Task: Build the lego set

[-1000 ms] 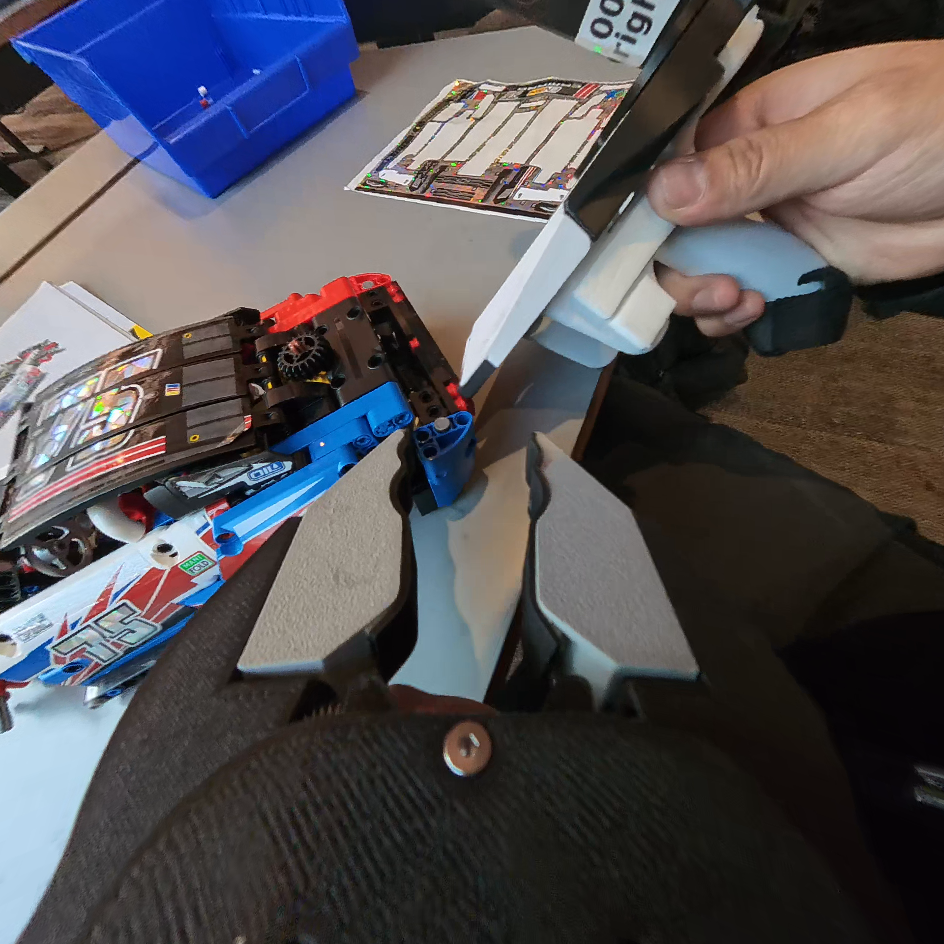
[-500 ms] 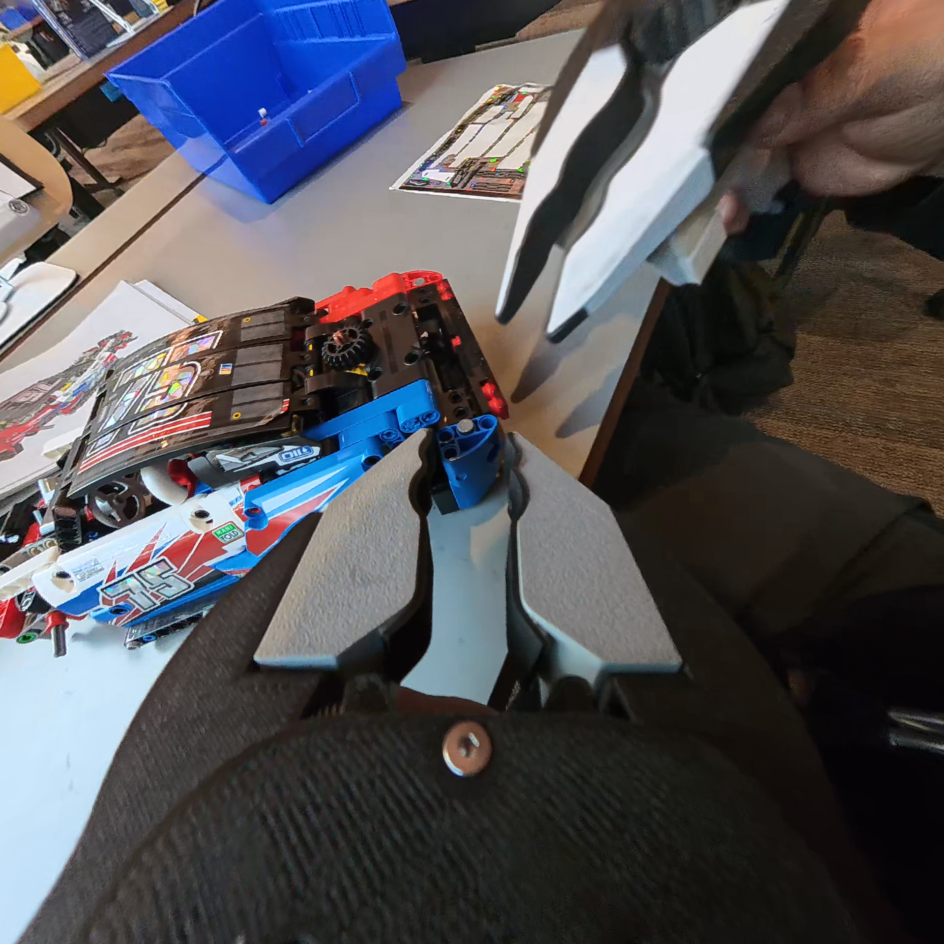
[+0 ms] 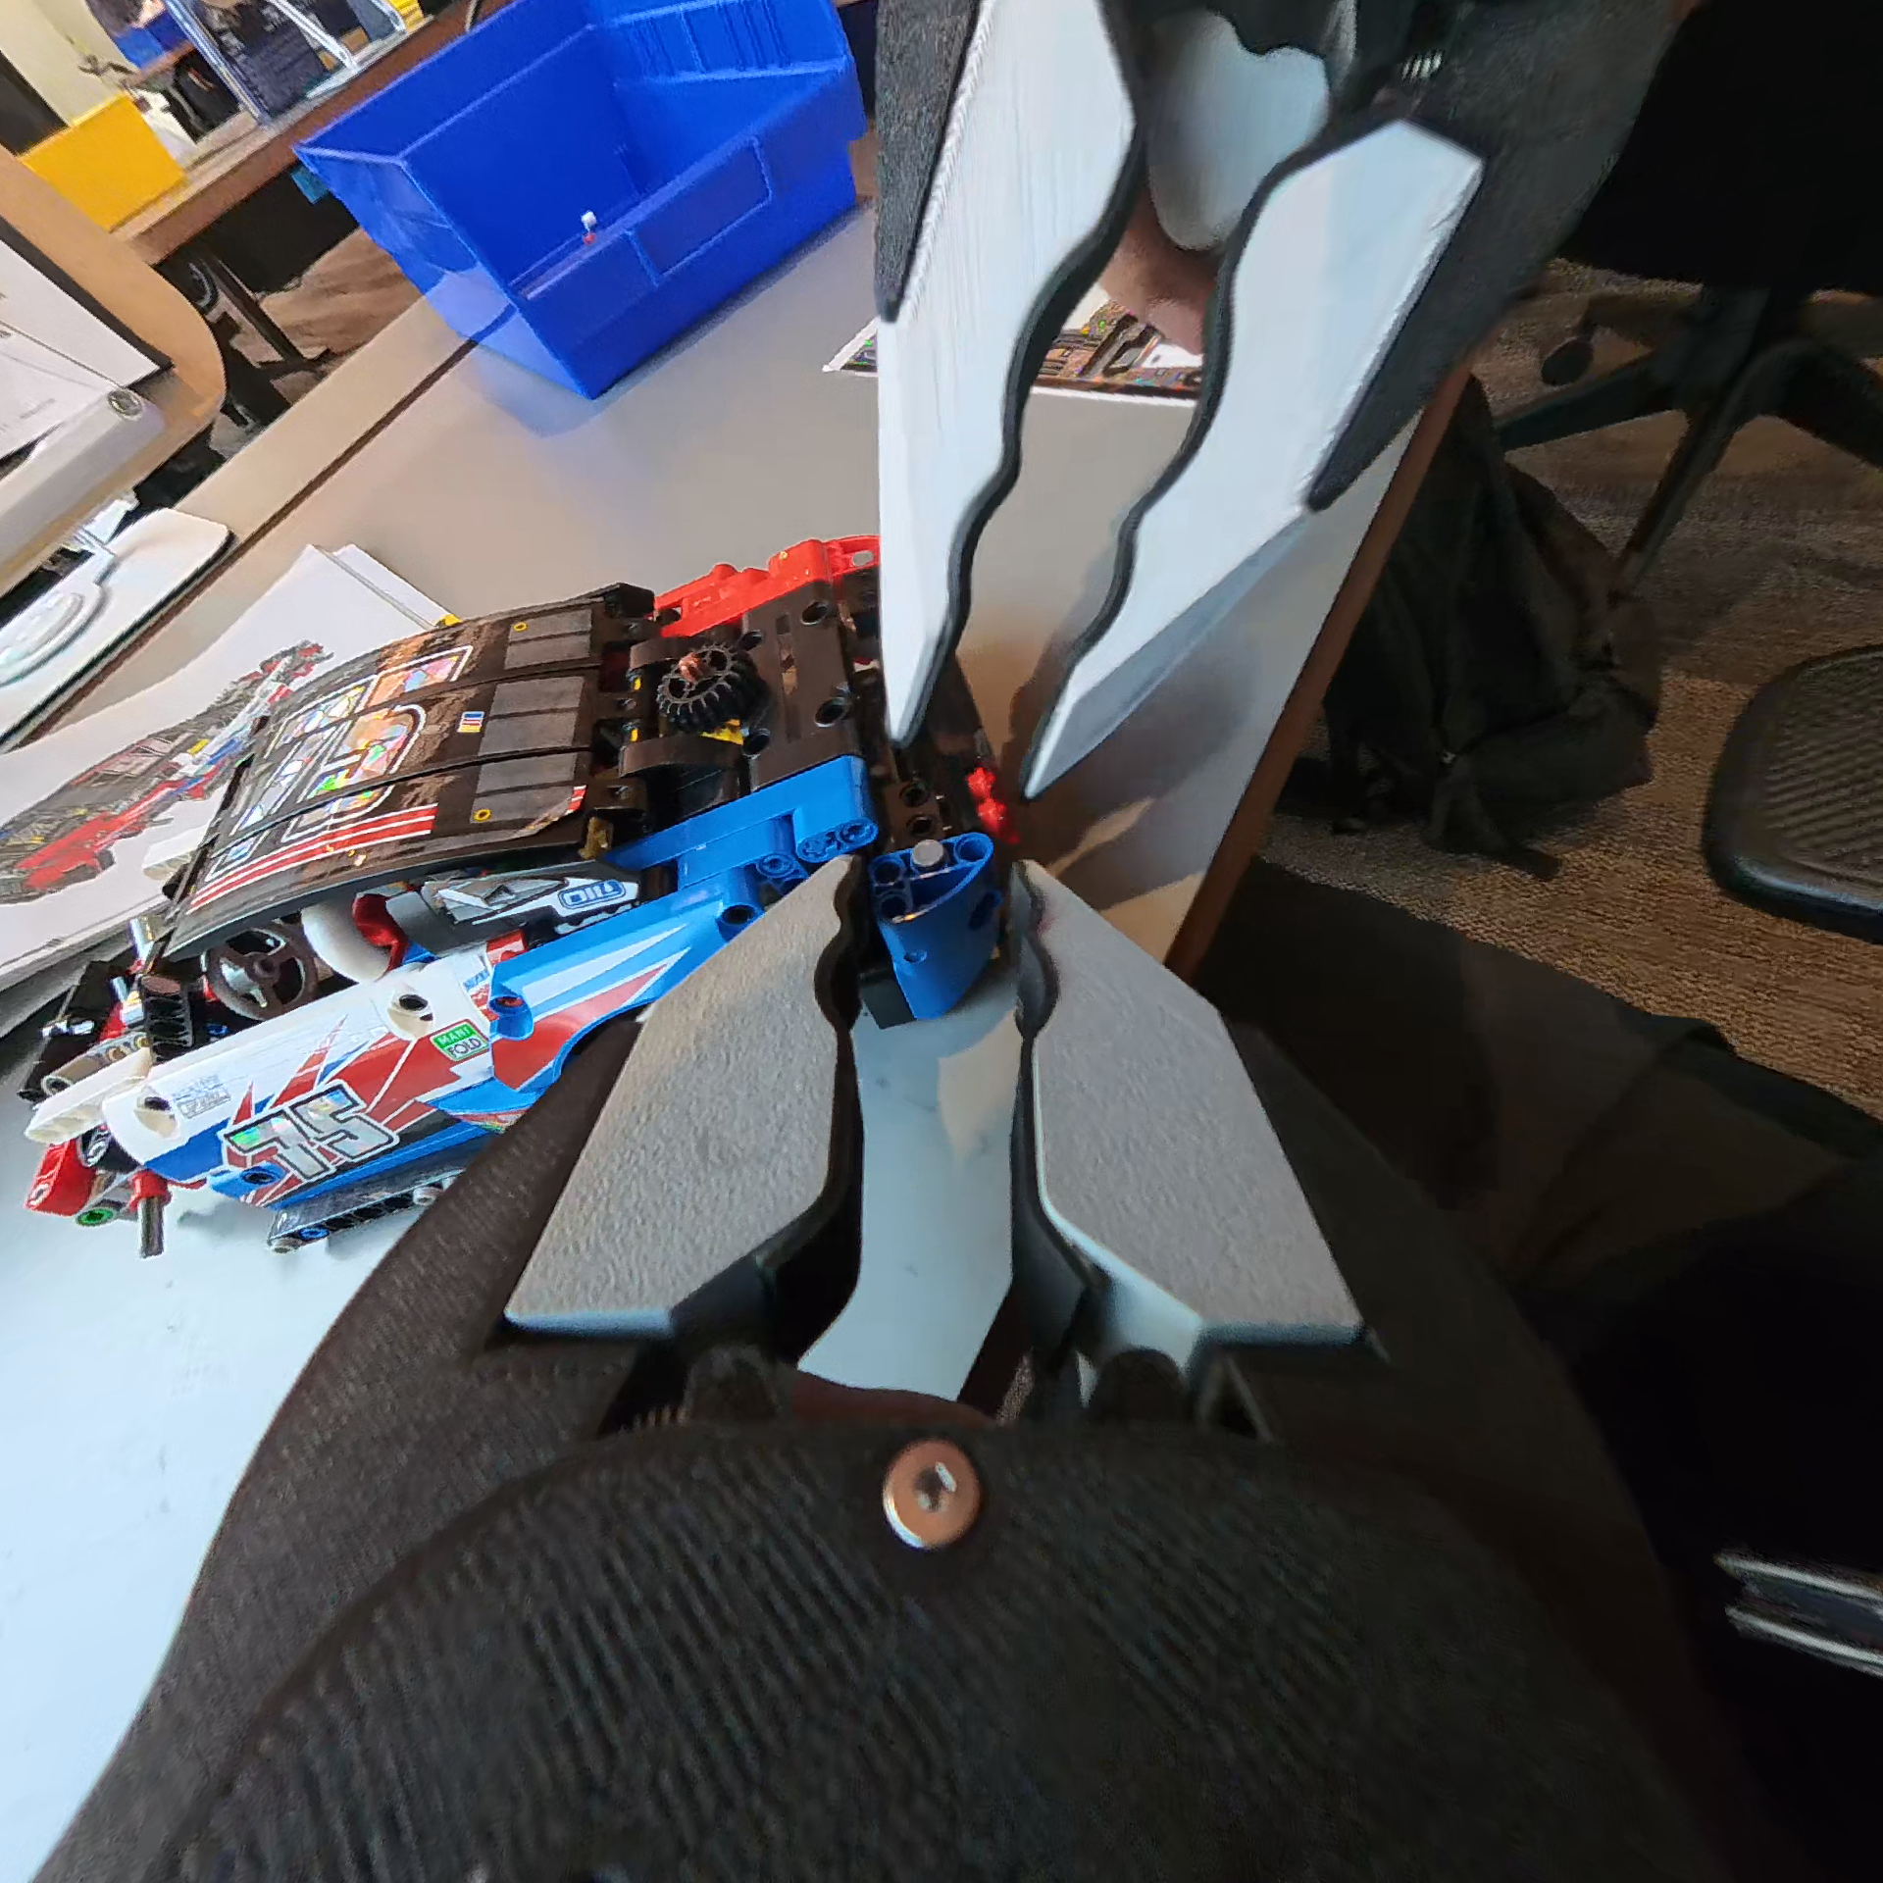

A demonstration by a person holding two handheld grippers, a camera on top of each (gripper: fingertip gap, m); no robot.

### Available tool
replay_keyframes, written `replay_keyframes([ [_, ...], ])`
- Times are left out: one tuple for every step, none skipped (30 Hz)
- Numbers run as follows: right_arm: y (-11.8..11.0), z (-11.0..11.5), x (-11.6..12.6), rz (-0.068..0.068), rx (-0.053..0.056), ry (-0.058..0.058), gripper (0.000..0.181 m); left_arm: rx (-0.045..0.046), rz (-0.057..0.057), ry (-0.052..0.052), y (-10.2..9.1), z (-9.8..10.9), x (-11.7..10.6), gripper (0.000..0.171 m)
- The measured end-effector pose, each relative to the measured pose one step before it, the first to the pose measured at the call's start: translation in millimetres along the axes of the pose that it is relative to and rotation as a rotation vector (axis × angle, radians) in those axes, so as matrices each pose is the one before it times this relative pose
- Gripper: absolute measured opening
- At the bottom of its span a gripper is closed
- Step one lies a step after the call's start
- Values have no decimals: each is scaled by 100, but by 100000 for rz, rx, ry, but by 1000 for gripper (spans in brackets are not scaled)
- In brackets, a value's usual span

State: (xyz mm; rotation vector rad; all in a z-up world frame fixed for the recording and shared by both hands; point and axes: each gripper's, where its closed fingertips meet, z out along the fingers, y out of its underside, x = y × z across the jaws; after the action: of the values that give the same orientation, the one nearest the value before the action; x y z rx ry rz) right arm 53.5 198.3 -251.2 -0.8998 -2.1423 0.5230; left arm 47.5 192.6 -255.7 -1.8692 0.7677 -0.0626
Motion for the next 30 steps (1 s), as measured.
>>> replay_keyframes([
  [178, 145, 179, -2313, -2001, 890, 20, 223, -457, 12, -9, -20, -11, 24],
  [-67, 102, 46, -1459, -436, 130, 21, 111, -187, 148, 7, -12, 32, 24],
  [-154, 100, -166, -769, 285, -1118, 22, 121, -86, 77, 5, -24, 33, 25],
  [-141, 126, -107, -521, 238, -755, 21, 233, -66, 122, 23, -27, 25, 26],
  [-147, 164, -24, -417, 501, -113, 21, 153, -86, 278, 10, -29, 45, 27],
  [-112, 173, -13, -49, 602, -114, 21, 174, -223, -5, 19, -44, 5, 28],
  [-50, 132, 70, 159, 237, 360, 22, 151, -291, -676, 44, -29, -105, 28],
  [-42, 72, 75, -17, -75, 388, 22, 8, -517, -670, 59, -10, -118, 28],
  [-19, 64, 58, -375, -419, 408, 22, -1, -599, -456, 17, -6, -96, 28],
  [-10, 46, 38, -624, -457, 387, 23, -219, -91, -803, 30, 9, -105, 27],
  [-8, 32, 30, -464, -321, 172, 22, -264, 506, -853, 37, 19, -73, 27],
  [-25, 41, 29, -121, -332, -18, 22, -288, 687, -1075, 57, 12, -93, 26],
  [-21, 50, 27, -35, -407, 65, 22, -394, 524, -1288, 41, -4, -149, 24],
  [-31, 50, 27, -348, -407, 247, 22, -242, 364, -478, 35, -1, -86, 24],
  [-7, 32, 30, -751, -300, 269, 21, -210, 65, 54, 21, 8, -36, 24],
  [-2, 12, 9, -863, -265, 47, 21, -186, 183, 326, 11, -3, -5, 24],
  [6, 2, 10, -803, -196, -185, 21, -151, 631, 581, 0, -2, 21, 24],
  [-2, 1, 8, -524, -230, -384, 21, -78, 1246, 632, 6, -2, 9, 24],
  [13, -9, -1, -362, -505, -554, 21, 40, 1115, 668, 14, 3, 27, 24],
  [37, -20, 4, -415, -769, -662, 21, -325, 1326, 1241, 40, 15, 47, 24],
  [16, -5, 15, -46, -633, -859, 21, -639, 1399, 1617, 39, -5, 23, 24],
  [22, -13, 23, 575, -376, -1104, 21, -867, 662, 1279, 17, 7, 0, 24],
  [43, -14, 26, 695, -225, -1094, 21, -563, 1259, 725, 13, 34, -17, 24],
  [11, -6, 35, 398, -117, -670, 20, -377, 848, 185, 17, 20, -43, 24],
  [-16, 24, 1, -785, -18, 207, 20, -198, -207, -354, -5, -12, -20, 24],
  [-2, 35, 27, -1927, 110, 953, 20, 276, 3, -916, -3, 14, -6, 24],
  [1, 41, 43, -1571, 41, 1004, 20, 231, 1058, -1029, 19, 18, 19, 25],
  [-22, 55, 43, -376, -166, 598, 20, -521, 1542, -1966, 63, 17, -95, 25],
  [-15, 27, 21, -485, -478, 406, 20, -745, 1973, -1925, 48, 8, -102, 24],
  [22, 13, 19, -1533, -657, 429, 20, -675, 1285, -1216, 10, 22, -20, 24],
])
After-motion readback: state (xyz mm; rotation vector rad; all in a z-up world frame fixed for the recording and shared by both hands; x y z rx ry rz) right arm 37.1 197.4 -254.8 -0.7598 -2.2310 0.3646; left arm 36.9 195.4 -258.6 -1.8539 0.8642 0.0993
